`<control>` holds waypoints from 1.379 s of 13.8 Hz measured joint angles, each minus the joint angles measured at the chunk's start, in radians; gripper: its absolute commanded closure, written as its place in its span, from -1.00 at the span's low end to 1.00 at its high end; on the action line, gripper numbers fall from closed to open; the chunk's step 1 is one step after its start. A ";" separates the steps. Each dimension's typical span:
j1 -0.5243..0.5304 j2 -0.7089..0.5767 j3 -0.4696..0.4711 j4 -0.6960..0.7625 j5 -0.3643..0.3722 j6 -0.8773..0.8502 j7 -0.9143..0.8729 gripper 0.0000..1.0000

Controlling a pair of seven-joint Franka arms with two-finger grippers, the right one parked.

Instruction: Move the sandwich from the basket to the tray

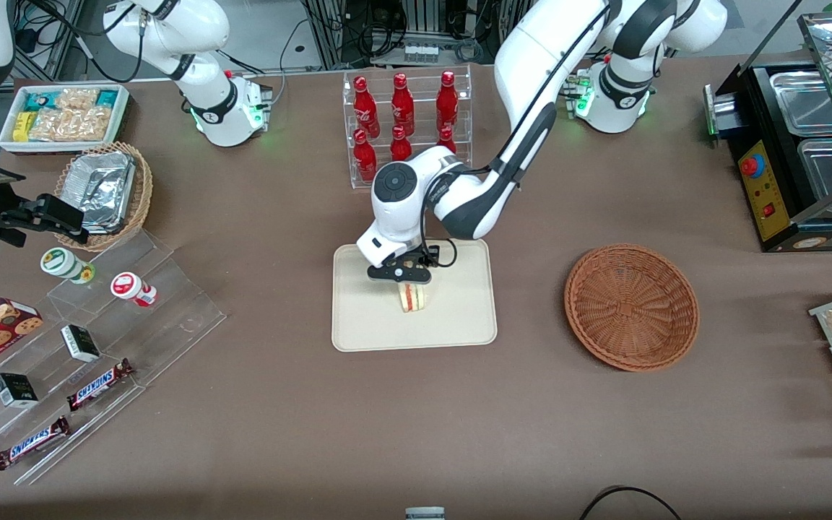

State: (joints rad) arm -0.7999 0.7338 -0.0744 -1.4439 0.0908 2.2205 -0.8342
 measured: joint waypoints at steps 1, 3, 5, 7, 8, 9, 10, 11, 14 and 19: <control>0.007 -0.021 0.006 0.009 0.000 -0.026 -0.002 -1.00; 0.027 -0.081 0.014 0.016 0.000 -0.105 -0.003 -1.00; 0.063 -0.148 0.019 0.016 0.000 -0.181 -0.006 -1.00; 0.122 -0.212 0.023 0.015 0.000 -0.281 -0.006 -1.00; 0.158 -0.246 0.025 0.014 0.000 -0.328 -0.005 -1.00; 0.199 -0.284 0.026 0.011 0.000 -0.369 -0.001 -1.00; 0.240 -0.325 0.026 0.005 0.000 -0.401 0.014 -1.00; 0.280 -0.365 0.027 -0.005 0.000 -0.429 0.047 -1.00; 0.412 -0.473 0.029 -0.053 0.000 -0.488 0.209 -1.00; 0.608 -0.583 0.028 -0.127 -0.003 -0.522 0.474 -1.00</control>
State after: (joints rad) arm -0.1922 0.1504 -0.0459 -1.5712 0.0878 1.6984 -0.3601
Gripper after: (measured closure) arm 0.000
